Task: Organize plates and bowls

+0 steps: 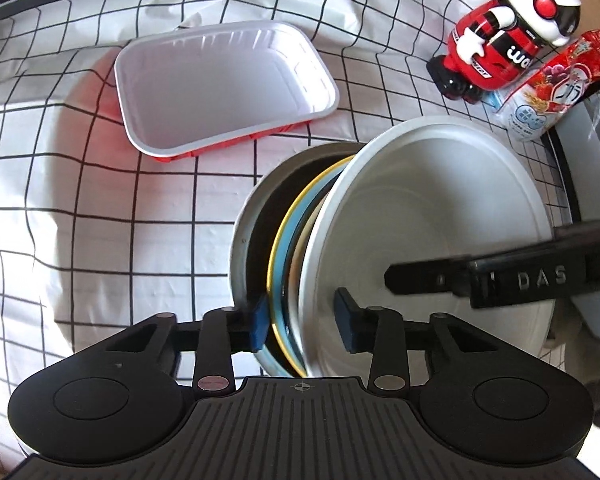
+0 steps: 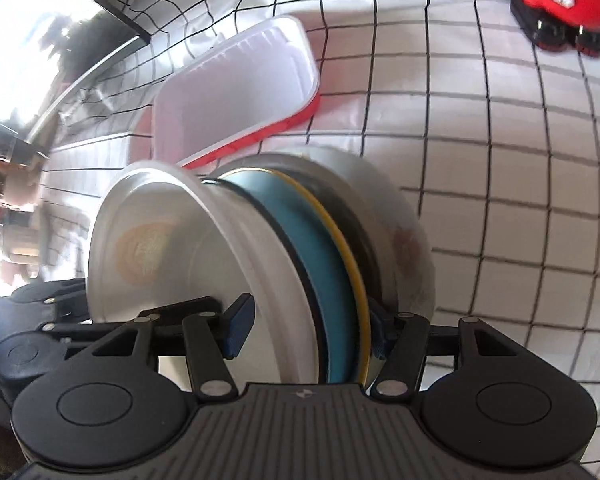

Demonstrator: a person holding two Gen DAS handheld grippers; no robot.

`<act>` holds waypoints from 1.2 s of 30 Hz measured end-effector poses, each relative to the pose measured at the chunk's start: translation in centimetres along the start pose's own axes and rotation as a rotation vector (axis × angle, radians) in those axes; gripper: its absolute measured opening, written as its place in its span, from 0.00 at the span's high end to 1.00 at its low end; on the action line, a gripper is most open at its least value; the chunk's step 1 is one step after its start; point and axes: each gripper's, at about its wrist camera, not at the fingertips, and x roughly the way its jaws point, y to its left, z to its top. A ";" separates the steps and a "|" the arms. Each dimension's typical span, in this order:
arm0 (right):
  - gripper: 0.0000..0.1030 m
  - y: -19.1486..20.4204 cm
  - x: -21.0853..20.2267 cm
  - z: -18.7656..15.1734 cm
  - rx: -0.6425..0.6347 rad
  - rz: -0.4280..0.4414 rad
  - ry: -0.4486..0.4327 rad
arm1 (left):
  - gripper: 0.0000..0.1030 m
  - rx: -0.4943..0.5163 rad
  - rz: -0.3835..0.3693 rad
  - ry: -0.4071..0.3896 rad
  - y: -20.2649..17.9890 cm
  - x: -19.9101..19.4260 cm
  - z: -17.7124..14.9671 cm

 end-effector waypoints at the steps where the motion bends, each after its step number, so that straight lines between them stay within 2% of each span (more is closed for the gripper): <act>1: 0.45 0.4 -0.1 0.1 -0.017 -0.026 -0.004 | 0.70 -0.001 -0.002 -0.006 0.2 0.0 -0.1; 2: 0.45 0.8 -0.1 0.2 -0.032 -0.052 -0.004 | 0.74 -0.001 -0.005 -0.011 0.3 0.0 -0.1; 8: 0.45 3.5 -1.3 1.0 -0.117 -0.204 -0.027 | 0.75 -0.026 -0.064 -0.063 1.3 -0.7 -0.2; 10: 0.34 5.2 -2.4 1.0 -0.208 -0.300 -0.086 | 0.75 -0.029 -0.082 -0.100 1.5 -1.5 -0.2; 12: 0.28 6.9 -3.2 0.9 -0.301 -0.398 -0.138 | 0.74 -0.028 -0.091 -0.144 1.5 -2.5 -0.3; 15: 0.26 7.9 -3.7 0.6 -0.354 -0.471 -0.161 | 0.71 -0.020 -0.069 -0.196 1.5 -3.5 -0.7; 18: 0.26 7.2 -4.3 -0.1 -0.303 -0.460 -0.184 | 0.62 -0.021 -0.066 -0.238 1.8 -4.1 -1.5; 21: 0.28 4.9 -4.5 -0.7 -0.157 -0.378 -0.208 | 0.65 -0.043 -0.081 -0.248 2.3 -4.2 -2.1; 23: 0.48 3.4 -4.0 -0.8 -0.063 -0.349 -0.201 | 0.65 -0.068 -0.111 -0.237 2.9 -4.1 -2.1; 24: 0.66 3.0 -3.5 -0.8 -0.037 -0.333 -0.188 | 0.65 -0.078 -0.123 -0.228 3.2 -4.0 -2.0; 27: 0.62 3.1 -2.8 -1.3 0.000 -0.300 -0.185 | 0.67 -0.083 -0.139 -0.210 3.5 -4.0 -1.9; 30: 0.61 3.1 -3.0 -1.4 -0.006 -0.265 -0.190 | 0.67 -0.081 -0.152 -0.203 3.6 -4.2 -1.7; 32: 0.61 3.6 -3.7 -1.5 -0.049 -0.275 -0.204 | 0.68 -0.091 -0.182 -0.206 4.1 -4.8 -1.5; 33: 0.57 4.1 -4.4 -1.6 -0.081 -0.289 -0.230 | 0.68 -0.102 -0.215 -0.209 4.6 -5.3 -1.3; 35: 0.41 5.4 -6.6 -1.4 -0.144 -0.322 -0.289 | 0.68 -0.132 -0.289 -0.227 6.0 -6.8 -0.8; 36: 0.30 5.8 -7.6 -1.0 -0.160 -0.325 -0.313 | 0.68 -0.149 -0.304 -0.253 6.9 -7.8 -0.5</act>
